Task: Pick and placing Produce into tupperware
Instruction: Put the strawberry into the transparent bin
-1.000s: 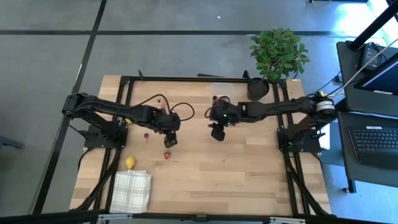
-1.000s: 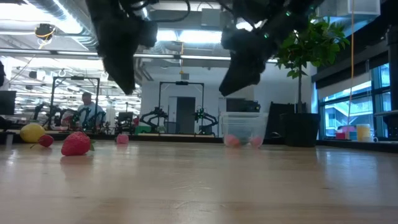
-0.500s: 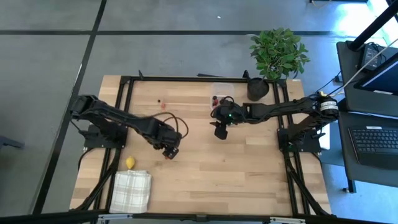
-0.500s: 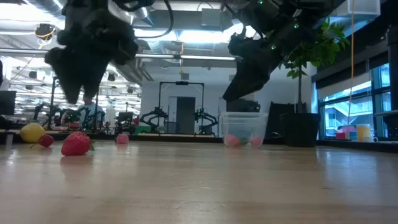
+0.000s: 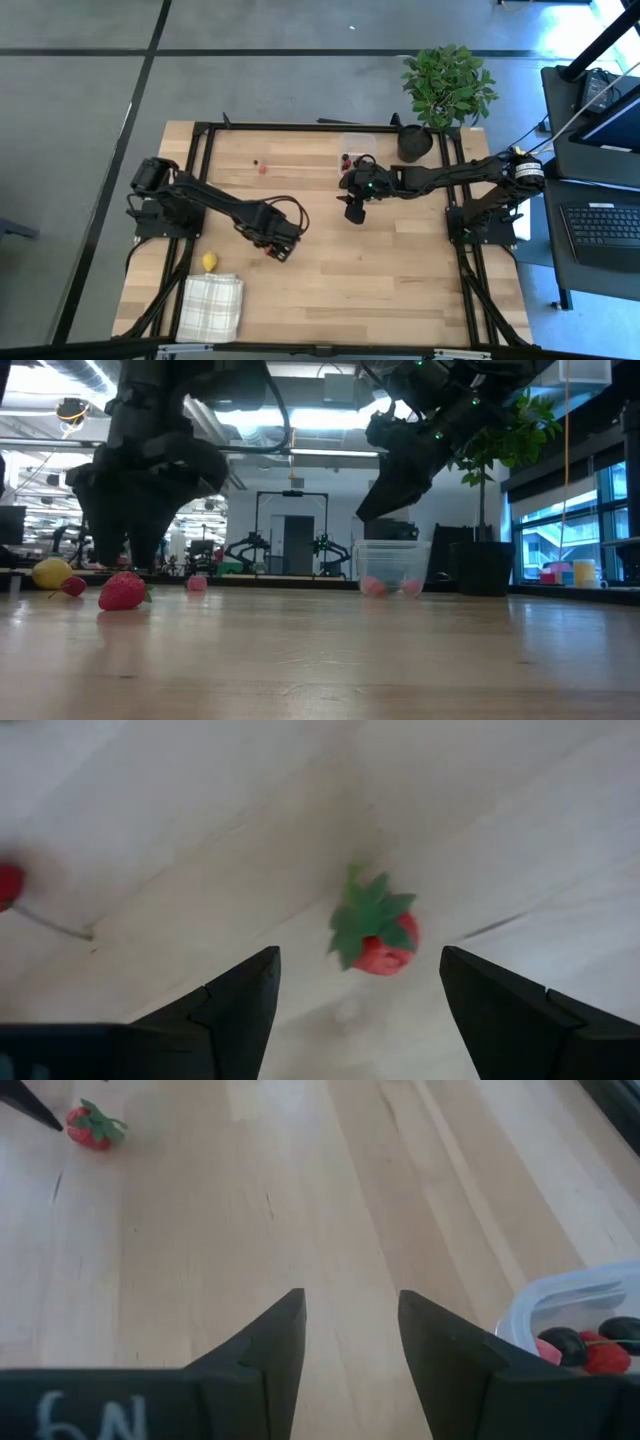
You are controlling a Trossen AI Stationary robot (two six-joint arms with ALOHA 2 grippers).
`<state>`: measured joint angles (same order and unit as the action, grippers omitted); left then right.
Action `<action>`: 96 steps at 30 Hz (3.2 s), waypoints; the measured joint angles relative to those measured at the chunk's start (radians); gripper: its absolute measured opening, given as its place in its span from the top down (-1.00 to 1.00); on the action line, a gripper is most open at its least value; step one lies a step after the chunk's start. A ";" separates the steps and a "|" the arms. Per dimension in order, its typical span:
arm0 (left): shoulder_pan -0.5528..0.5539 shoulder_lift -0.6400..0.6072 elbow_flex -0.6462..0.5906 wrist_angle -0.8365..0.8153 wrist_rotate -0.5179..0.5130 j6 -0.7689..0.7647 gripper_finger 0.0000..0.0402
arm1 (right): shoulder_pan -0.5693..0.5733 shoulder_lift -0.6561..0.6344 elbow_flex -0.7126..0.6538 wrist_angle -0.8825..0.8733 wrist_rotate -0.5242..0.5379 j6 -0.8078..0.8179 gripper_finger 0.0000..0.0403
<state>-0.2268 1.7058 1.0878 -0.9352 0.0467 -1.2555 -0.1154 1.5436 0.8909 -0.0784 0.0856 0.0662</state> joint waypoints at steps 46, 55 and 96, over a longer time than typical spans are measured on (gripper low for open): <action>0.020 0.108 0.001 0.059 0.051 0.013 0.21 | 0.000 0.001 0.000 -0.018 0.000 -0.022 0.19; 0.030 0.107 0.001 0.057 0.020 0.097 0.37 | 0.000 0.001 0.000 -0.031 0.000 -0.017 0.19; 0.250 -0.362 0.001 0.358 -0.465 1.012 0.99 | -0.003 -0.201 0.002 -0.055 0.001 0.139 0.19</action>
<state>0.0232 1.3437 1.0885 -0.5770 -0.4183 -0.2439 -0.1179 1.3426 0.8932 -0.1331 0.0868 0.2048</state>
